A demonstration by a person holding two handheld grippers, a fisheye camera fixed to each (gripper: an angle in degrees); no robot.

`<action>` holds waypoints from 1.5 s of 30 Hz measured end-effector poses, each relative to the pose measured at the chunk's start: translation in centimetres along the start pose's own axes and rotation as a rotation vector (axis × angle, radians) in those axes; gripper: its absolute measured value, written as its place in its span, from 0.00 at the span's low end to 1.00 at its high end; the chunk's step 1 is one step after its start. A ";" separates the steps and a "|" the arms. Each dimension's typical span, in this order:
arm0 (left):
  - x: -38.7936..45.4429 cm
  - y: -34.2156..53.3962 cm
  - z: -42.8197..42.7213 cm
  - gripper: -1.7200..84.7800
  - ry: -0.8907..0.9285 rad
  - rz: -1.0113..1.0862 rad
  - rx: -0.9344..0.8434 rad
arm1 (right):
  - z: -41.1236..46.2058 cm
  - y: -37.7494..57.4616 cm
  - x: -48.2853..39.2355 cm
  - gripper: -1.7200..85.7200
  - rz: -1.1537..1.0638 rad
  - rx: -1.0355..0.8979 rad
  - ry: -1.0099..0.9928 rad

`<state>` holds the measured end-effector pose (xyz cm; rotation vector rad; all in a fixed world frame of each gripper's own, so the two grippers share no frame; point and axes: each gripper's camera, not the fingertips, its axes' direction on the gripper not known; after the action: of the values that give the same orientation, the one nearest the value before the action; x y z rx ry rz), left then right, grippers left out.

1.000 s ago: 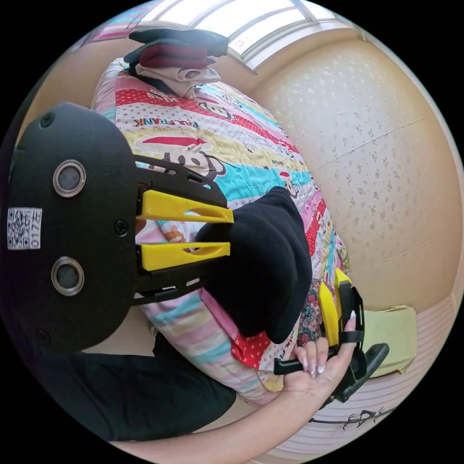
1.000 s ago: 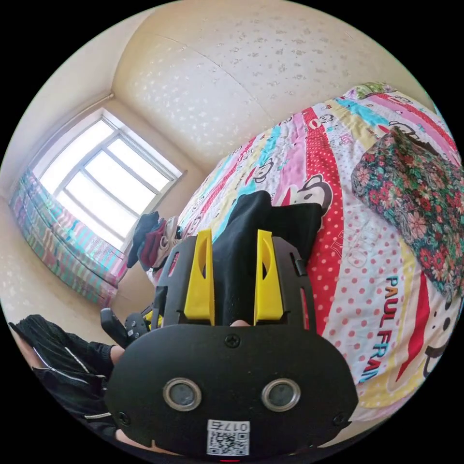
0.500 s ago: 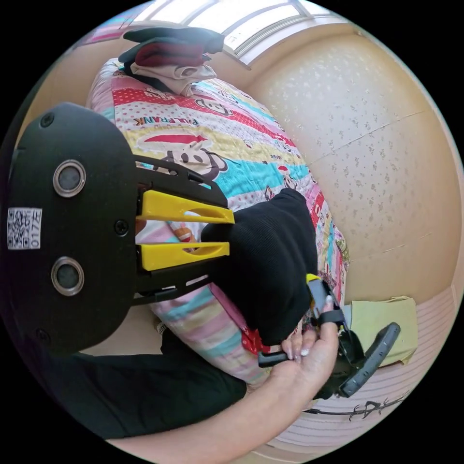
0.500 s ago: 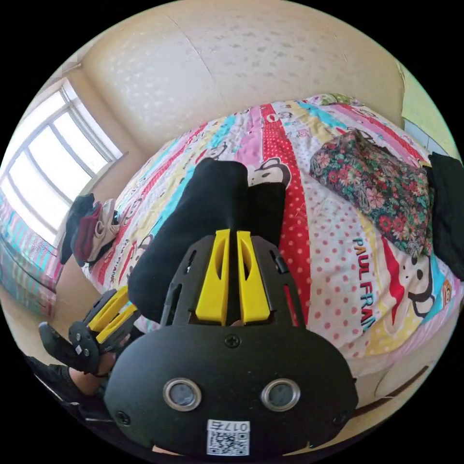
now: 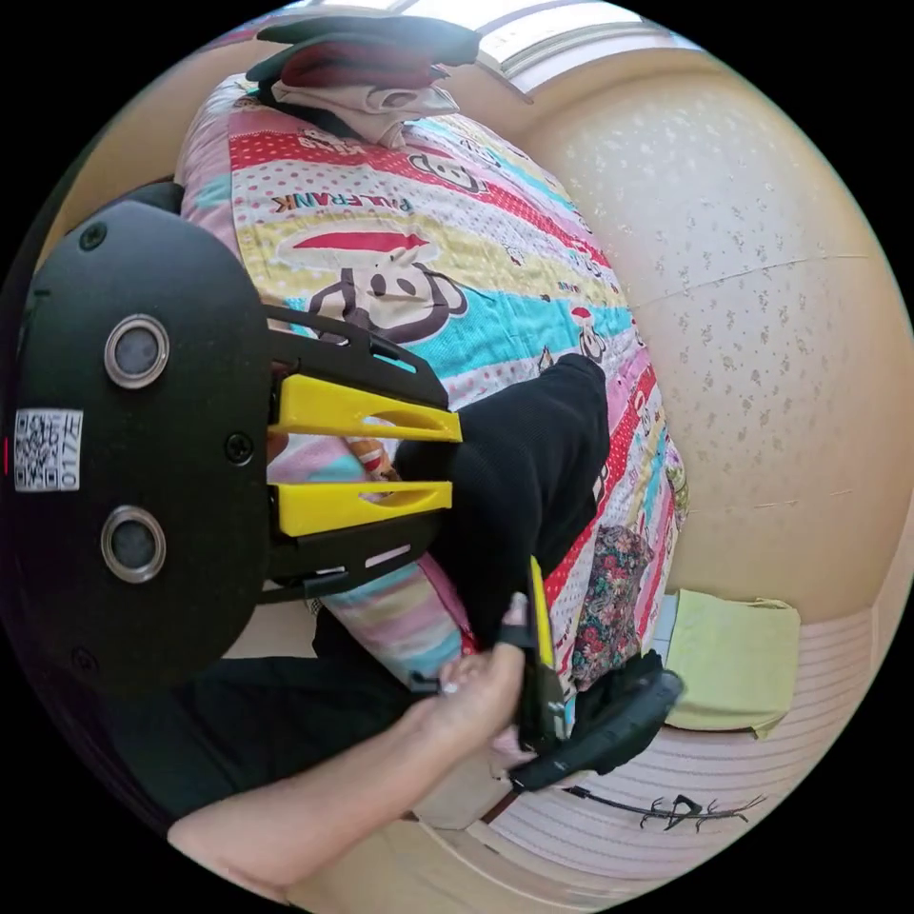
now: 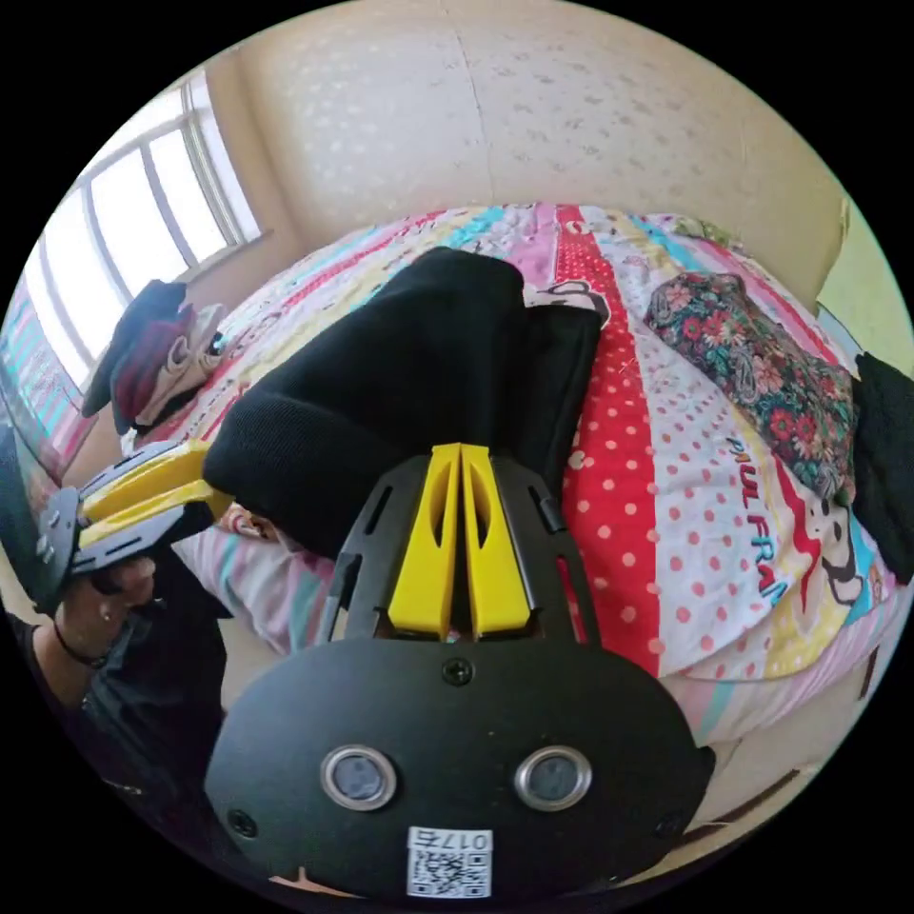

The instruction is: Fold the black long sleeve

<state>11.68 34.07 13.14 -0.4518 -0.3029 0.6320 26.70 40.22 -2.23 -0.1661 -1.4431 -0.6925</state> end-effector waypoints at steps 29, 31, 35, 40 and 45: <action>-1.1 -0.9 10.6 0.01 0.159 -0.009 0.001 | 11.9 -19.0 -2.7 0.02 -0.097 -0.406 0.032; -1.6 -0.1 10.4 0.01 0.172 0.002 0.032 | 15.7 -15.5 -2.4 0.02 -0.124 -0.388 0.063; -2.7 0.9 8.3 0.01 0.190 0.026 0.092 | 15.2 -14.9 -1.7 0.02 -0.072 -0.337 0.089; -9.2 2.7 2.9 0.01 0.362 -0.229 0.442 | 15.2 -14.5 0.9 0.02 0.006 -0.329 -0.035; -9.3 4.4 12.6 0.01 0.254 -0.226 0.077 | 15.1 -14.1 2.2 0.02 0.028 -0.330 -0.080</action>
<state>-2.73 35.28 20.58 -0.4122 -0.0853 0.3592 6.35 35.90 -2.05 -0.4733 -1.3916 -0.9065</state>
